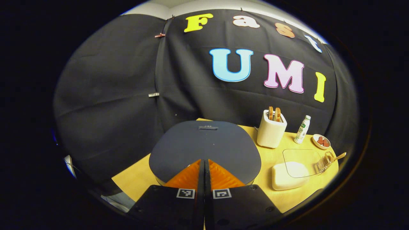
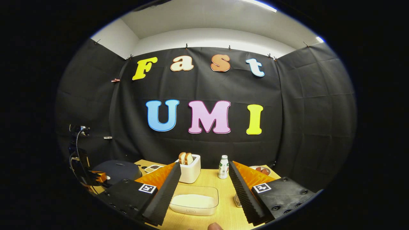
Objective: Close the left gripper, press the button to open the rice cooker; take a wooden spoon from the chopstick holder with the right hand, scoop a spoonful of rice and pour it into the rice cooker, then put the wooden spoon back into the chopstick holder.
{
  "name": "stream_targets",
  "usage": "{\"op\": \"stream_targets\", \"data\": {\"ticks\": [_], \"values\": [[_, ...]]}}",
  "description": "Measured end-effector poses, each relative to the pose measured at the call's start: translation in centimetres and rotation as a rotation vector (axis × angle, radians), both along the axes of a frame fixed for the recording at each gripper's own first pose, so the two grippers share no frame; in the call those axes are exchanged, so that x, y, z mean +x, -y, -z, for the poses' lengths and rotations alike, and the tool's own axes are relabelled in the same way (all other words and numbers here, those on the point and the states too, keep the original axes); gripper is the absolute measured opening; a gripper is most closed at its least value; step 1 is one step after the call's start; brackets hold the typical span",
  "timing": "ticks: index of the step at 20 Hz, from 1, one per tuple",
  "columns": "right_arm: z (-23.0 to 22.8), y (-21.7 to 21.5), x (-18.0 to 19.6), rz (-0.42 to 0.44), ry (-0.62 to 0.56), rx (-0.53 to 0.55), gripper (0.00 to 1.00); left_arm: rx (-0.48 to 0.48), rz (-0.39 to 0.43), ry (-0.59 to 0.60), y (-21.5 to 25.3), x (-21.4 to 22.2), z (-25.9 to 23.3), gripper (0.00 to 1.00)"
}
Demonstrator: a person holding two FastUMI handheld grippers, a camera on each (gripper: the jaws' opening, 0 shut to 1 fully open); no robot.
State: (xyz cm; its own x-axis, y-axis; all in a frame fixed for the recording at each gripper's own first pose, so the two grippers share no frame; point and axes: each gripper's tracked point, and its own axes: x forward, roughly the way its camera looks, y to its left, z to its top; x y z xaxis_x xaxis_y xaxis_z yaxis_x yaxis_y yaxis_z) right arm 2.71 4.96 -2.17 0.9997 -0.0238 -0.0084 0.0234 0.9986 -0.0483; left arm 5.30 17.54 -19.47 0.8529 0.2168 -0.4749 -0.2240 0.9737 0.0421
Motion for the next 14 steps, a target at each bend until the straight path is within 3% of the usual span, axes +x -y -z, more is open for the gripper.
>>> {"op": "stream_targets", "data": {"ticks": [3, 5, 7, 8, 10, 13, 14], "values": [[0.1, 1.1, -0.3, 0.015, -0.004, 0.011, 0.94, 0.034, 0.003, 0.115, 0.3, 0.6, -4.3, 0.11], [0.1, 1.9, -0.5, 0.027, -0.006, 0.021, 0.94, 0.047, 0.012, 0.172, 1.1, 1.3, -6.5, 0.26], [0.2, 2.7, -0.7, 0.036, -0.009, 0.024, 0.93, 0.081, 0.035, 0.198, 2.2, 1.9, -8.1, 0.51], [0.3, 3.0, -0.8, 0.039, -0.012, 0.027, 0.93, 0.115, 0.047, 0.215, 2.5, 2.2, -9.1, 0.67], [0.4, 3.7, -0.9, 0.044, -0.017, 0.027, 0.94, 0.172, 0.077, 0.252, 3.7, 2.2, -11.1, 0.78], [0.6, 5.0, -1.1, 0.057, -0.023, 0.034, 0.93, 0.129, 0.074, 0.29, 4.7, 1.3, -12.2, 0.83], [0.8, 5.6, -1.1, 0.062, -0.028, 0.041, 0.94, 0.123, 0.059, 0.304, 4.7, 1.0, -12.6, 0.89]]}}
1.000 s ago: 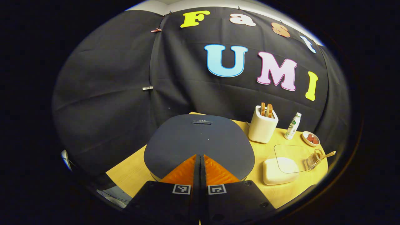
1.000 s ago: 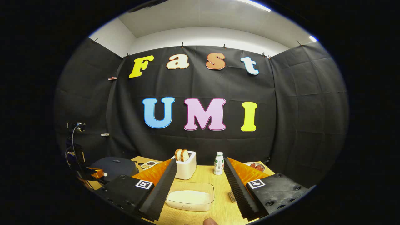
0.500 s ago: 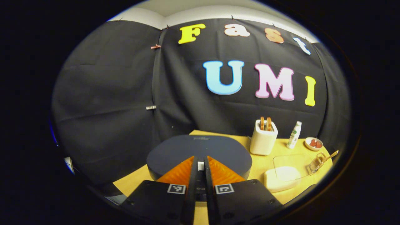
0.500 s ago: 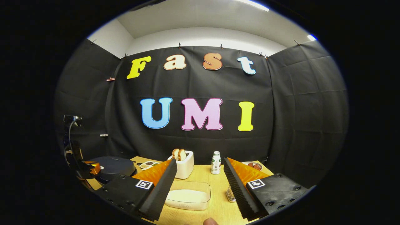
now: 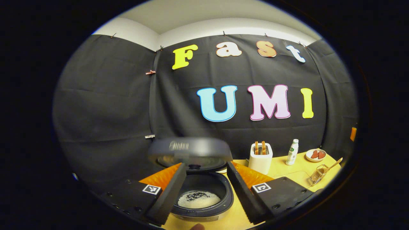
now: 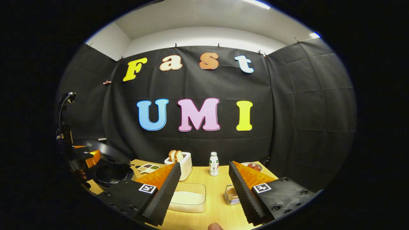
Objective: Close the left gripper, press the button to open the rice cooker; take a wooden spoon from the chopstick holder with the right hand, scoop a spoonful of rice and pour it into the rice cooker, then put the wooden spoon back into the chopstick holder.
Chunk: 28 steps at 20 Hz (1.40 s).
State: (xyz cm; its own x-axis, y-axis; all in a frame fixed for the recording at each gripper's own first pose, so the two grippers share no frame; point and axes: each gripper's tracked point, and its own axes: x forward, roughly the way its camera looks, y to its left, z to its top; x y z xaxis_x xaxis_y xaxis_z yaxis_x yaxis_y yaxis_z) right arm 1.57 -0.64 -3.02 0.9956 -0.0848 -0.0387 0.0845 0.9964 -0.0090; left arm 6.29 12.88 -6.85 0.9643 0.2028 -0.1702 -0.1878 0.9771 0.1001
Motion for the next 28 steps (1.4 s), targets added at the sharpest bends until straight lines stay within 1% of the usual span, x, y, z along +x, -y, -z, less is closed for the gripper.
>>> {"op": "stream_targets", "data": {"ticks": [1, 2, 5, 8, 10, 12, 15, 18, 21, 25, 28], "values": [[0.3, 0.5, 0.0, 0.007, -0.004, 0.007, 0.94, -0.001, -0.013, 0.015, 0.0, -0.2, -0.5, 0.91], [0.6, 1.2, 0.0, 0.018, -0.011, 0.013, 0.94, 0.005, -0.022, 0.034, -0.1, -0.6, -1.2, 0.92], [2.0, 3.4, 0.3, 0.05, -0.046, 0.034, 0.94, 0.019, -0.03, 0.056, 0.4, -1.2, -2.1, 0.92], [2.7, 5.8, 0.6, 0.088, -0.059, 0.068, 0.93, 0.015, -0.044, 0.068, 0.9, -1.6, -3.0, 0.92], [3.9, 7.7, 1.0, 0.116, -0.079, 0.073, 0.93, 0.012, -0.054, 0.07, 1.1, -2.1, -3.4, 0.92], [5.9, 9.5, 1.3, 0.136, -0.114, 0.09, 0.94, 0.018, -0.066, 0.071, 1.4, -2.6, -3.7, 0.92], [9.5, 11.3, 1.7, 0.145, -0.183, 0.153, 0.95, 0.031, -0.079, 0.079, 2.1, -3.4, -4.0, 0.92], [12.6, 13.3, 2.7, 0.169, -0.233, 0.201, 0.95, 0.043, -0.101, 0.058, 2.7, -3.9, -3.7, 0.92], [15.9, 15.2, 3.8, 0.197, -0.287, 0.245, 0.95, 0.054, -0.113, 0.07, 3.3, -4.5, -4.8, 0.92], [20.2, 16.7, 5.6, 0.201, -0.365, 0.274, 0.95, 0.059, -0.118, 0.06, 4.3, -5.3, -5.4, 0.92], [22.0, 17.7, 7.3, 0.205, -0.391, 0.283, 0.95, 0.057, -0.136, 0.06, 4.7, -6.1, -6.0, 0.92]]}}
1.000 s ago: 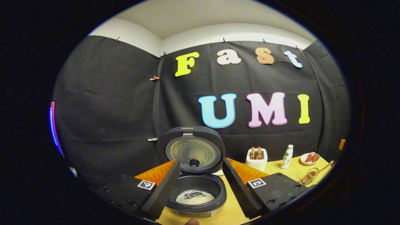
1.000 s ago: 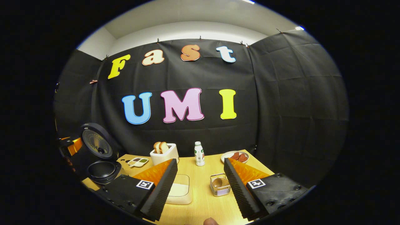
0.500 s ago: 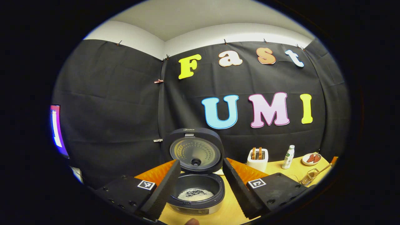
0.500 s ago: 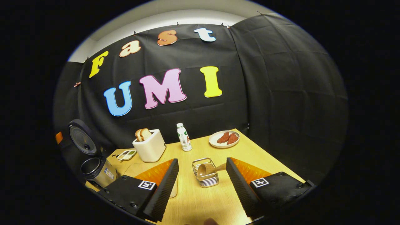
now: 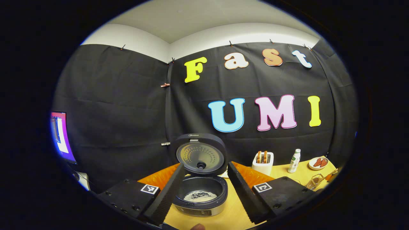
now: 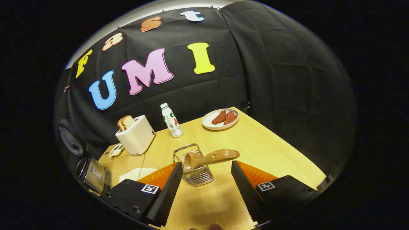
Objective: Close the left gripper, press the button to open the rice cooker; take a wooden spoon from the chopstick holder with the right hand, scoop a spoonful of rice and pour it into the rice cooker, then put the wooden spoon back into the chopstick holder.
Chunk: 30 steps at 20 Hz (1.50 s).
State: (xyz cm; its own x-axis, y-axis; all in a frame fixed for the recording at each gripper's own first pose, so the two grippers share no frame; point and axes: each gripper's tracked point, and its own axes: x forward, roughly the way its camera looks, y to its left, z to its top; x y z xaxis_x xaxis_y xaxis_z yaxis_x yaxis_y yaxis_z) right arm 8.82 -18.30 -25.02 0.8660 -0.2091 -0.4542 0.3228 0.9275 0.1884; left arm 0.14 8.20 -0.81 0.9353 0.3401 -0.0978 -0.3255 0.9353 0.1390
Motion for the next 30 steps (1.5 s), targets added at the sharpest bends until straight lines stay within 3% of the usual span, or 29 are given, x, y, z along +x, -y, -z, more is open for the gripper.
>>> {"op": "stream_targets", "data": {"ticks": [8, 12, 14, 15, 17, 20, 21, 30], "values": [[0.3, -0.4, 4.0, -0.061, 0.017, -0.016, 0.89, 0.025, -0.03, -0.029, -0.3, -2.0, 0.3, 0.92], [0.4, 0.6, 4.3, -0.037, -0.005, -0.038, 0.68, 0.021, -0.041, -0.038, -0.4, -2.3, 0.7, 0.92], [0.3, 0.9, 4.4, -0.023, -0.004, -0.038, 0.31, 0.026, -0.039, -0.039, -0.3, -2.3, 0.6, 0.92], [-0.1, 0.6, 4.5, -0.035, 0.005, -0.026, 0.39, 0.029, -0.038, -0.042, -0.3, -2.4, 0.8, 0.92], [-0.7, -0.2, 5.3, -0.063, 0.009, -0.017, 0.25, 0.03, -0.037, -0.049, -0.4, -2.7, 0.9, 0.91], [-1.6, -2.1, 5.3, -0.13, 0.013, -0.042, 0.17, 0.026, -0.046, -0.055, -0.6, -2.9, 1.3, 0.95], [-1.6, -2.6, 5.4, -0.146, 0.011, -0.053, 0.13, 0.025, -0.049, -0.057, -0.6, -3.1, 1.4, 0.91], [-8.0, -3.1, 5.2, -0.141, 0.14, -0.09, 0.1, 0.029, -0.055, -0.039, -1.3, -3.8, 0.9, 0.9]]}}
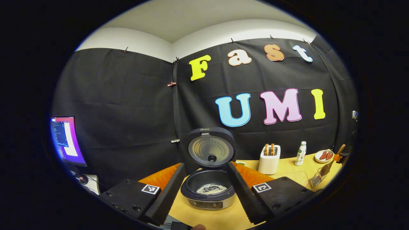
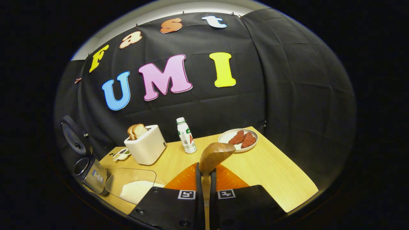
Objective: Close the left gripper, press the button to open the rice cooker; take a wooden spoon from the chopstick holder with the right hand, scoop a spoonful of rice and pour it into the rice cooker, then put the wooden spoon back into the chopstick holder.
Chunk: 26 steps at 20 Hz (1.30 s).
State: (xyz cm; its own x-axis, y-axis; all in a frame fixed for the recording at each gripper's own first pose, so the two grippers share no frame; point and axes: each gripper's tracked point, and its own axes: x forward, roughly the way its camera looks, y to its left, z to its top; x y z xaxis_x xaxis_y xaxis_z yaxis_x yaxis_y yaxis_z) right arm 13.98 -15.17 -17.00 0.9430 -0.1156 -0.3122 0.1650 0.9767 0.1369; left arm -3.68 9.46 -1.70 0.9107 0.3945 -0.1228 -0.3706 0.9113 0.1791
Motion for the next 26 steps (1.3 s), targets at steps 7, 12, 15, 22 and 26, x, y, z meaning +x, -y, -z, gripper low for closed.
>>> {"op": "stream_targets", "data": {"ticks": [7, 12, 15, 22, 26], "values": [[-8.7, -8.2, 0.6, -0.125, 0.15, 0.071, 0.1, -0.009, 0.024, 0.042, -0.6, -0.4, -2.0, 0.9], [-5.1, -15.6, 1.5, -0.242, 0.078, 0.042, 0.1, 0.022, 0.037, 0.075, -1.9, -0.7, -3.7, 0.9], [-2.3, -18.2, 2.0, -0.262, 0.028, 0.019, 0.1, -0.001, 0.048, 0.072, -2.9, -0.8, -3.5, 0.9], [3.4, -22.0, 3.5, -0.244, -0.048, -0.024, 0.1, -0.031, 0.095, 0.07, -6.4, 1.2, -3.3, 0.9], [6.7, -24.3, 4.2, -0.244, -0.095, -0.053, 0.1, -0.036, 0.12, 0.061, -8.3, 2.3, -2.8, 0.9]]}}
